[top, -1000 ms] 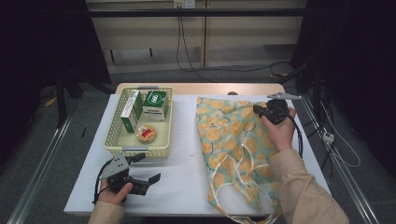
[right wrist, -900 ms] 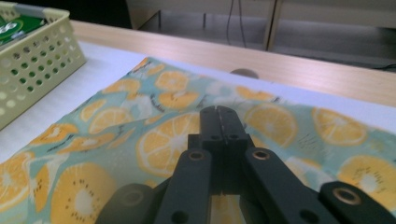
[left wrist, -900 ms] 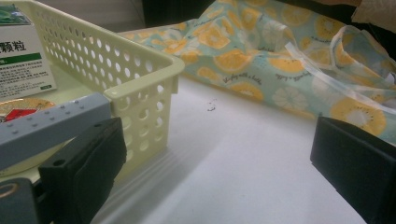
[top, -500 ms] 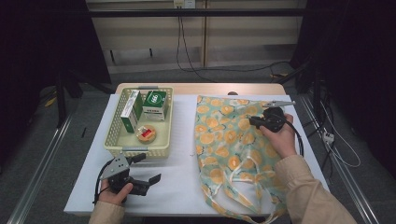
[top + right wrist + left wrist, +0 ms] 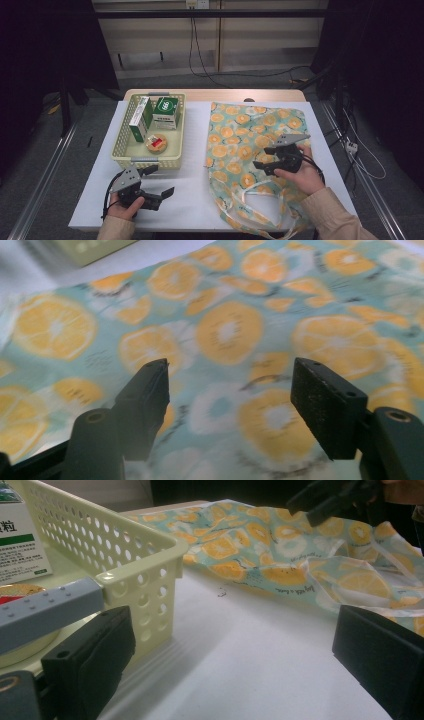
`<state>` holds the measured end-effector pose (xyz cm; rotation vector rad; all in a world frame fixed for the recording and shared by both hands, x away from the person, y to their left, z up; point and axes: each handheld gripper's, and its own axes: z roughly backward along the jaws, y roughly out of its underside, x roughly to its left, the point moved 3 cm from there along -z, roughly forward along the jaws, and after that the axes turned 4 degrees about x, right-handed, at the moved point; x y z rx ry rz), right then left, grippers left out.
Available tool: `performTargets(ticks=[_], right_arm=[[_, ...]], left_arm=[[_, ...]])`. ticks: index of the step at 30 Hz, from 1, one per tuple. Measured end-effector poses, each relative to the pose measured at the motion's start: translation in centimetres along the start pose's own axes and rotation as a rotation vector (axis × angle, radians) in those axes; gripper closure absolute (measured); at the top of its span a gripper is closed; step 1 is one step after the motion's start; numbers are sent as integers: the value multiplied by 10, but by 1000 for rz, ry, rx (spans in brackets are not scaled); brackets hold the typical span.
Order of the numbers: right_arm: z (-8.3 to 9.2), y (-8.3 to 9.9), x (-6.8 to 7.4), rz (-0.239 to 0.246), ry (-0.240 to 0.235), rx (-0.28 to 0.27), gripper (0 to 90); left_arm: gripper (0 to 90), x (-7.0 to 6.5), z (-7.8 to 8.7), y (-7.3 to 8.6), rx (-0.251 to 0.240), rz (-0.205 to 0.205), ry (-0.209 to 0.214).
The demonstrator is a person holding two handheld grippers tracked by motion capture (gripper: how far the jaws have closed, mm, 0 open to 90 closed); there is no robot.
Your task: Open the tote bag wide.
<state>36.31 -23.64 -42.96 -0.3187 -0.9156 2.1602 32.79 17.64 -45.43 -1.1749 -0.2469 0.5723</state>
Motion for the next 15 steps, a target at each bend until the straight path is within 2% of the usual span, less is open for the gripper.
performTargets(ticks=[6, 11, 15], right_arm=[[-6, 15, 22, 49, -62, 38, 296], [-12, 29, 36, 92, -80, 75, 296], [-17, 41, 41, 135, -69, 122, 296]], left_arm=[[32, 1, 1, 1, 0, 2, -5], [32, 0, 1, 1, -2, 7, -2], [32, -1, 1, 1, 0, 8, -1]])
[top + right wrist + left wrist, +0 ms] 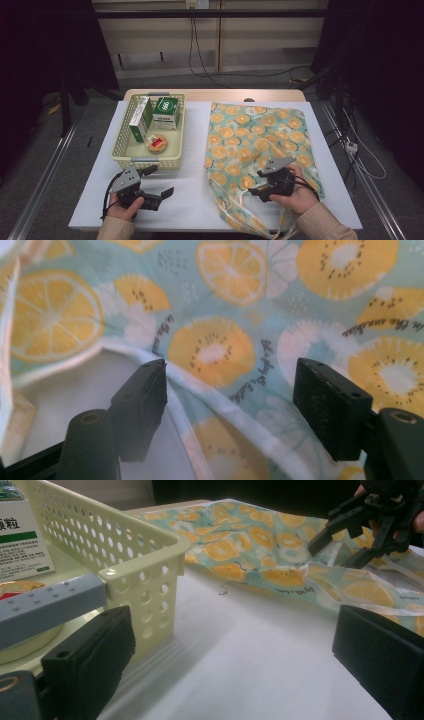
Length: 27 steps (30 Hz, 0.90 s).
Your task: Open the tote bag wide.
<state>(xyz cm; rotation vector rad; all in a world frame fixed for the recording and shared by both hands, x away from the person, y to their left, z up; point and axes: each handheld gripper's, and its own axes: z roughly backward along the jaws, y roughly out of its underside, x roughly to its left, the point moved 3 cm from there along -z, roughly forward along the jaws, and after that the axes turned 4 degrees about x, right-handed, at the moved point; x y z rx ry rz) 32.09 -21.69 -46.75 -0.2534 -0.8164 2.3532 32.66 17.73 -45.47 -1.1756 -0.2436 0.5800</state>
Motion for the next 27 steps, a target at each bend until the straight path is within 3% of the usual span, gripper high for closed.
performTargets(ticks=[7, 11, 17, 20, 24, 27], right_arm=[[3, 14, 1, 4, -6, -2, 311], [4, 15, 2, 1, -14, -17, 439], [2, 12, -3, 0, -23, -45, 760], [0, 10, -3, 10, -18, -45, 873], [-2, 6, -3, 25, 9, -36, 898], [-3, 2, -9, 0, 32, -52, 900]], left_arm=[[32, 1, 0, 0, 2, -10, -7], [32, 0, 0, 0, -1, -2, -6], [32, 0, 0, -1, -1, -5, -3], [32, 0, 0, -1, -2, -1, -2], [32, 0, 1, -2, -8, 0, -5], [32, 1, 1, -1, -3, -3, -5]])
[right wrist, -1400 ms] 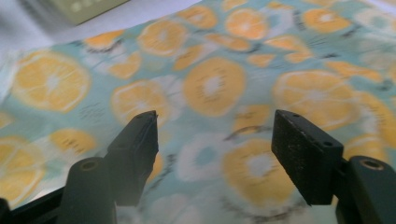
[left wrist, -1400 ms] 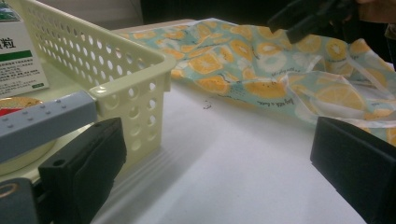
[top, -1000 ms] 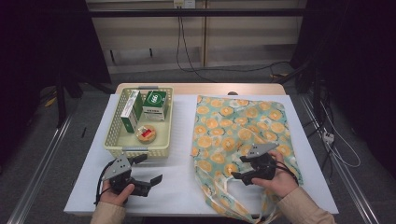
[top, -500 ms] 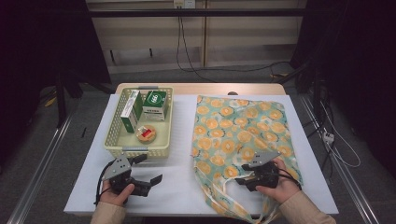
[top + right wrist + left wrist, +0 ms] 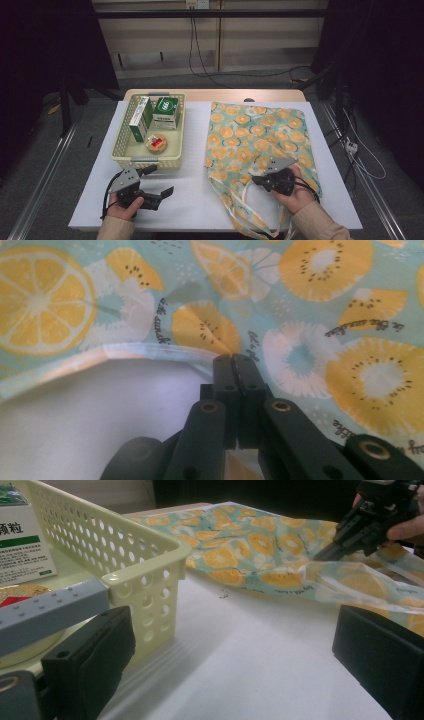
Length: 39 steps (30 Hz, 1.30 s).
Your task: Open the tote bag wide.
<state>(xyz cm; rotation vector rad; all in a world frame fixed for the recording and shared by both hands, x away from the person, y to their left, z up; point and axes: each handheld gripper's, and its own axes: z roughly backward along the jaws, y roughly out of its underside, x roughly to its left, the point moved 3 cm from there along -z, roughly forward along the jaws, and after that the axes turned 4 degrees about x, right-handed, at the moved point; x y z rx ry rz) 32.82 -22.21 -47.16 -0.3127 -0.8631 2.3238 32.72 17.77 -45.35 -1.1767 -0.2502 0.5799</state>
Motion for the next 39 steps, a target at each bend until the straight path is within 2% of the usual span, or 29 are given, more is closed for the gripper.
performTargets(ticks=[5, 11, 13, 18, 21, 25, 27, 31, 33, 36, 38, 39], right_arm=[[-3, -17, -11, -47, 2, -57, 900], [-13, -45, -15, -36, 25, -83, 900], [-18, -52, -16, -37, 15, -77, 900], [-27, -59, -25, -36, 44, -44, 900], [-31, -60, -37, -65, 64, -41, 900], [-33, -64, -50, -99, 86, -69, 900], [-36, -68, -55, -118, 78, -83, 900], [-39, -80, -65, -136, 117, -98, 900], [-39, -85, -70, -152, 134, -114, 900], [-44, -89, -74, -166, 130, -114, 900], [-48, -89, -75, -176, 125, -115, 898], [-49, -88, -75, -187, 126, -116, 891]], left_arm=[[32, 0, -1, 0, 0, 0, 3], [32, 1, 1, 0, -2, 3, 3], [32, 1, 1, 0, -8, 9, 2], [32, 2, 2, 1, 0, 1, 2], [32, 2, 1, 1, 3, 0, 2], [32, 2, 0, 1, 2, -1, 4], [32, 2, 0, 1, 4, -3, 5], [32, 2, -1, 2, 10, 0, 10], [32, 3, -1, 3, 20, -16, 9], [32, 2, -2, 3, 7, 7, 11], [32, 2, -2, 3, 5, 9, 12], [32, 3, -1, 3, 15, -5, 10]])
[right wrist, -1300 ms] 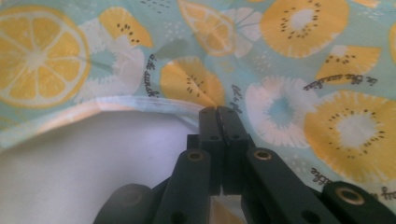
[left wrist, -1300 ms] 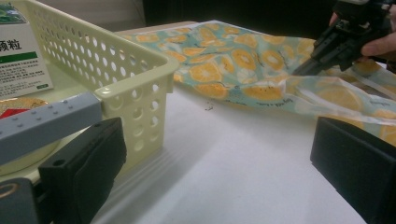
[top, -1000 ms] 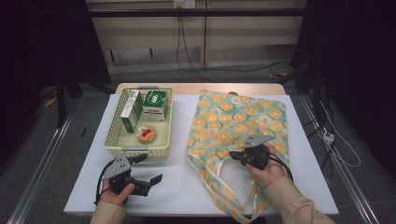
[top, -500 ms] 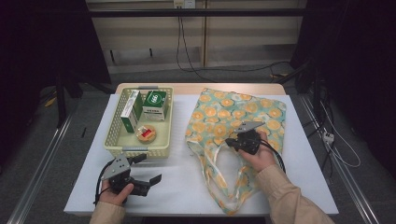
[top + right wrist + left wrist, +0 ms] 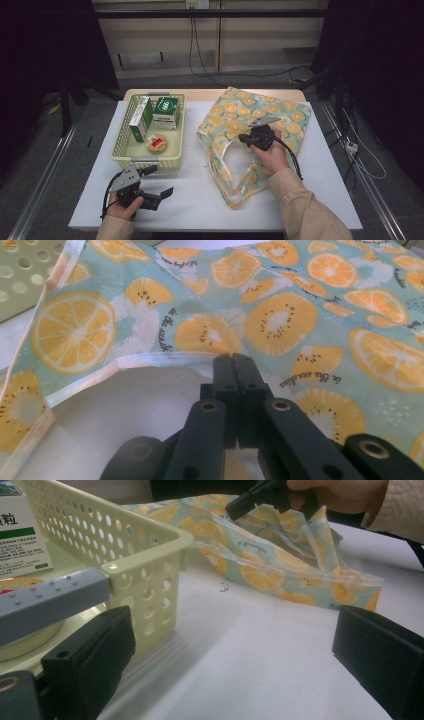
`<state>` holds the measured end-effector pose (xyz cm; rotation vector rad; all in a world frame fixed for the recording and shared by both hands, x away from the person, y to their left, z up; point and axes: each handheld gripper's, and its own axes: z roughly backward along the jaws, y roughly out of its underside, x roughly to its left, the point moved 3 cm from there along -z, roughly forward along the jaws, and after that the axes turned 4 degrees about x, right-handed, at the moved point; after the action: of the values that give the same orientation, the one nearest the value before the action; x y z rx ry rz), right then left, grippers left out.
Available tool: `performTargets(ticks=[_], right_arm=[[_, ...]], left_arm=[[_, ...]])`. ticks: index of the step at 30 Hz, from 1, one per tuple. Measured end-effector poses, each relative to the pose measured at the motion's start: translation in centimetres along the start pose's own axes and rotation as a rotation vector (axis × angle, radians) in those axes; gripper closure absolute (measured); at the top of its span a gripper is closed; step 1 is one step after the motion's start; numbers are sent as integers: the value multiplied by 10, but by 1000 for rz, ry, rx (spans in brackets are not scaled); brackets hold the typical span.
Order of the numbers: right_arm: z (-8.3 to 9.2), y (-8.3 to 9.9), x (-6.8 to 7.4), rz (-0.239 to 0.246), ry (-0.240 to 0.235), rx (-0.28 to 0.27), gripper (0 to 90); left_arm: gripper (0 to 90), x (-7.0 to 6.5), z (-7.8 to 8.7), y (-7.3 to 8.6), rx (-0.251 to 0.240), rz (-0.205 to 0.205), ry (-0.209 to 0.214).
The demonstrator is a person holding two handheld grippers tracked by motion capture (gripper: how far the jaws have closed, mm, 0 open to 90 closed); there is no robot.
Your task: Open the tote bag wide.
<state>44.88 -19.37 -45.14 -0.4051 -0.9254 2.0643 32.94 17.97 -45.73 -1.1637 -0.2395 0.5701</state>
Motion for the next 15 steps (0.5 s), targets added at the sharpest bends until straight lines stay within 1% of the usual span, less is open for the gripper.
performTargets(ticks=[1, 3, 5, 6, 7, 9, 10, 11, 14, 15], right_arm=[[-2, 1, 0, -17, -20, -8, 867], [-3, 2, 1, -58, -59, -9, 771], [0, 1, 4, -36, -39, -8, 705], [2, 0, 5, -29, -41, -8, 657], [5, -1, 7, -35, -59, -14, 626], [13, -2, 12, -25, -85, -27, 557], [18, -1, 16, -17, -100, -22, 514], [22, 0, 19, -9, -116, -15, 495], [35, 8, 32, 46, -152, 14, 461], [40, 11, 38, 58, -173, 15, 460]], left_arm=[[32, 0, 0, 0, -2, 2, 0], [32, -1, 0, 0, -6, 6, 1], [32, 1, 0, -1, -4, -11, -2], [32, 0, 0, -1, -7, 5, 0], [32, 0, 0, -1, -6, 6, 0], [32, 1, 1, 0, -9, 10, 0], [32, 1, 1, 0, -11, 15, -2], [32, 1, 2, 0, -12, 15, -2], [32, 1, 1, 0, -11, 15, -4], [32, 0, 1, 0, -9, 13, -4]])
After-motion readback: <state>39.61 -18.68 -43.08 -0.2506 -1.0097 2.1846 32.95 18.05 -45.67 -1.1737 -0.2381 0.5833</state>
